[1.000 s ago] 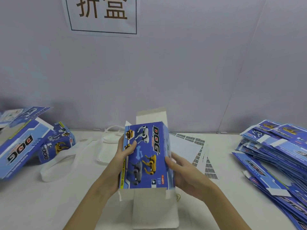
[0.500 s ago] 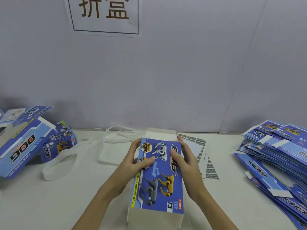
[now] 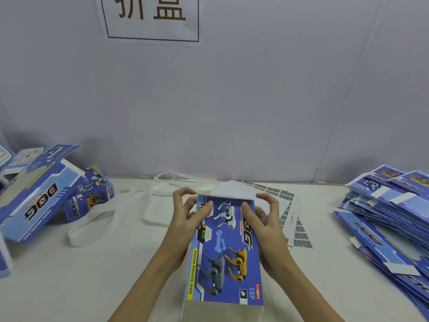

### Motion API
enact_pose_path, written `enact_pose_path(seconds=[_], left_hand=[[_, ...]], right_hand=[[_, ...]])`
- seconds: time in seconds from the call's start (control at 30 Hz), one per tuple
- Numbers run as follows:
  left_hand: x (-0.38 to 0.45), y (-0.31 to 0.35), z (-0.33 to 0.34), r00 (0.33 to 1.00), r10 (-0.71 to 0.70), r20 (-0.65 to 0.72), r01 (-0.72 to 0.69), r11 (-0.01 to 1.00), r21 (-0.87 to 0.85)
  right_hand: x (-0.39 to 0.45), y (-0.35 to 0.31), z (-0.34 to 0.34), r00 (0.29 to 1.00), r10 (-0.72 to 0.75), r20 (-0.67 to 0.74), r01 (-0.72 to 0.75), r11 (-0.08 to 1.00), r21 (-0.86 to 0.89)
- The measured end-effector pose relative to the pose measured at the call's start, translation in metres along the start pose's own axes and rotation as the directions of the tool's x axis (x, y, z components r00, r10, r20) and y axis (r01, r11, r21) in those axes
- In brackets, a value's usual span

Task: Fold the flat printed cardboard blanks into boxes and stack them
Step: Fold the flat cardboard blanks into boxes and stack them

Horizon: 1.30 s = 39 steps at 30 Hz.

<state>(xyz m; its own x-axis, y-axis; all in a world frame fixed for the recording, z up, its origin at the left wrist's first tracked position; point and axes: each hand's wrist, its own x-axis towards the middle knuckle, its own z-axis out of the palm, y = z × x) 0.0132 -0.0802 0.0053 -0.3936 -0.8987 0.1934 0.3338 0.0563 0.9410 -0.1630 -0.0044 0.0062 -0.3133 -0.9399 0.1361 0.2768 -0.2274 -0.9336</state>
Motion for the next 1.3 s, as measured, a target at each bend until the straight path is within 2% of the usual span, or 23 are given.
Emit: enact_pose_path(seconds=[0.1,0.17,0.47,0.53,0.6,0.67,0.7,0.73,0.8,0.83,0.87,0.97,1.07,1.13,1.17,1.23,1.27,1.3], left_hand=[[0.000,0.001,0.001,0.998,0.031,0.054,-0.033,0.999,0.028],[-0.002,0.003,0.002,0.995,-0.003,0.104,-0.003,0.998,0.061],[0.000,0.002,0.002,0.991,-0.130,0.013,0.129,0.990,0.054],[0.001,0.002,0.003,0.987,-0.160,-0.035,0.162,0.983,0.081],[0.003,0.007,-0.003,0.985,-0.167,-0.034,0.170,0.951,0.260],[0.003,0.013,-0.012,0.993,-0.118,0.000,0.107,0.896,0.431],[0.003,0.014,-0.016,0.999,-0.047,0.020,0.029,0.845,0.534],[0.003,0.012,-0.019,0.998,0.047,0.045,-0.065,0.748,0.661],[0.001,0.006,-0.015,0.967,0.203,0.155,-0.231,0.435,0.870],[-0.001,0.002,-0.009,0.943,0.247,0.221,-0.290,0.293,0.911],[-0.003,-0.003,-0.002,0.926,0.264,0.269,-0.325,0.200,0.924],[-0.007,-0.015,0.011,0.923,0.236,0.305,-0.329,0.070,0.942],[-0.005,-0.014,0.007,0.940,0.222,0.258,-0.286,0.108,0.952],[-0.005,-0.010,0.004,0.935,0.243,0.259,-0.303,0.166,0.938],[-0.004,-0.006,0.003,0.933,0.254,0.255,-0.315,0.237,0.919],[-0.005,0.004,0.001,0.936,0.265,0.230,-0.337,0.495,0.801],[-0.005,0.009,0.000,0.943,0.248,0.222,-0.331,0.645,0.689],[-0.006,0.014,-0.001,0.953,0.211,0.216,-0.298,0.772,0.561]], right_hand=[[0.000,-0.004,-0.004,0.999,-0.006,0.049,0.008,0.999,-0.044],[-0.003,-0.004,-0.003,0.998,0.008,0.055,-0.005,0.998,-0.060],[-0.004,-0.002,-0.002,0.994,0.103,0.029,-0.098,0.988,-0.123],[-0.002,0.002,0.000,0.997,0.071,-0.037,-0.074,0.992,-0.100],[0.003,0.004,-0.002,0.984,-0.037,-0.177,0.024,0.997,-0.072],[0.009,0.003,-0.010,0.929,-0.139,-0.343,0.131,0.990,-0.045],[0.011,0.002,-0.015,0.892,-0.178,-0.415,0.185,0.983,-0.024],[0.012,0.001,-0.019,0.862,-0.202,-0.465,0.227,0.974,-0.002],[0.010,0.004,-0.022,0.841,-0.230,-0.490,0.269,0.963,0.009],[0.010,0.007,-0.021,0.848,-0.241,-0.472,0.275,0.961,0.004],[0.009,0.012,-0.018,0.863,-0.247,-0.441,0.273,0.962,-0.003],[0.006,0.022,-0.007,0.907,-0.261,-0.330,0.253,0.965,-0.068],[0.006,0.021,-0.005,0.921,-0.273,-0.278,0.259,0.962,-0.087],[0.009,0.016,-0.007,0.939,-0.255,-0.232,0.258,0.966,-0.017],[0.011,0.012,-0.009,0.949,-0.215,-0.232,0.234,0.971,0.058],[0.014,0.005,-0.012,0.975,-0.066,-0.212,0.121,0.959,0.257],[0.015,0.003,-0.013,0.987,-0.009,-0.162,0.055,0.958,0.280],[0.015,0.003,-0.013,0.996,0.021,-0.091,-0.001,0.978,0.211]])
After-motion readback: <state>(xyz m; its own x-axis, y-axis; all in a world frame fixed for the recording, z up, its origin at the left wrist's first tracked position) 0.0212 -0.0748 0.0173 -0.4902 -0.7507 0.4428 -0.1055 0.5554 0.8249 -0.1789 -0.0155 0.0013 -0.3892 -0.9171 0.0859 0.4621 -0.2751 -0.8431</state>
